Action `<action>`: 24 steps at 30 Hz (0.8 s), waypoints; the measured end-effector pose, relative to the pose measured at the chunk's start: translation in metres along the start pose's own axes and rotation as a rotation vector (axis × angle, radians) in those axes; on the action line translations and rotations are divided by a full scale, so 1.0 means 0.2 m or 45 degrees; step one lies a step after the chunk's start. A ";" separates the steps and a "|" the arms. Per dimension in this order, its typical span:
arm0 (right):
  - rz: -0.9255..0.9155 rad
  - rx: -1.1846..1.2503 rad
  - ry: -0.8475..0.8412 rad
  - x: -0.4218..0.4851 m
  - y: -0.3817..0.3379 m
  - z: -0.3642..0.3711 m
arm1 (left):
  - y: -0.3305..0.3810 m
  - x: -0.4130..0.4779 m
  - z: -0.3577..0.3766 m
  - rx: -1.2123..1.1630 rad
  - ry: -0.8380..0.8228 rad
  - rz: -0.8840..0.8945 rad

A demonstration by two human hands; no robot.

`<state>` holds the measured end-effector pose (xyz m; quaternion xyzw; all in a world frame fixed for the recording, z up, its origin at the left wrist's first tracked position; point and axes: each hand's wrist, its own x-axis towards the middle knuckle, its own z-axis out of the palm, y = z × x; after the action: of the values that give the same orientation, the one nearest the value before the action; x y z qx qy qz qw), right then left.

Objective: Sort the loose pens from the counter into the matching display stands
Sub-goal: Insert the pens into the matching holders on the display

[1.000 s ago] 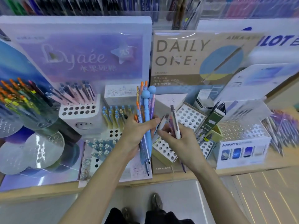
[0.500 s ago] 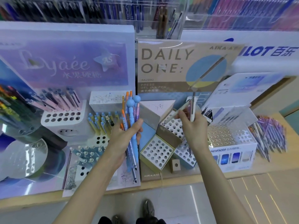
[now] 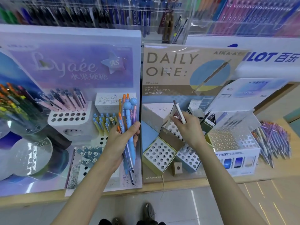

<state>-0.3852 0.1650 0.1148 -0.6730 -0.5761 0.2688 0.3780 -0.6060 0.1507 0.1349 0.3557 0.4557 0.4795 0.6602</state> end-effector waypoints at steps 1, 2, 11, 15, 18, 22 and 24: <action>-0.029 -0.060 -0.032 0.01 0.00 -0.01 | 0.00 0.00 0.00 0.003 0.001 0.002; -0.049 -0.109 -0.061 0.02 0.01 -0.02 | 0.00 0.00 -0.01 0.004 0.001 0.005; -0.107 -0.235 -0.077 0.03 0.03 0.01 | 0.01 -0.02 -0.03 0.019 -0.016 0.002; -0.042 -0.077 -0.068 0.02 0.01 -0.01 | 0.02 -0.03 -0.03 -0.016 -0.084 -0.009; 0.044 0.151 -0.064 0.01 0.02 -0.03 | 0.03 -0.03 -0.03 -0.018 -0.089 -0.009; 0.063 0.280 -0.017 0.02 -0.03 -0.04 | 0.03 -0.03 -0.02 -0.029 -0.077 -0.019; 0.097 0.305 0.051 0.04 -0.05 -0.02 | 0.03 -0.03 -0.02 -0.040 -0.076 -0.022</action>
<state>-0.3860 0.1731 0.1270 -0.6498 -0.5062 0.3363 0.4566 -0.6119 0.1477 0.1413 0.3556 0.4313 0.4701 0.6830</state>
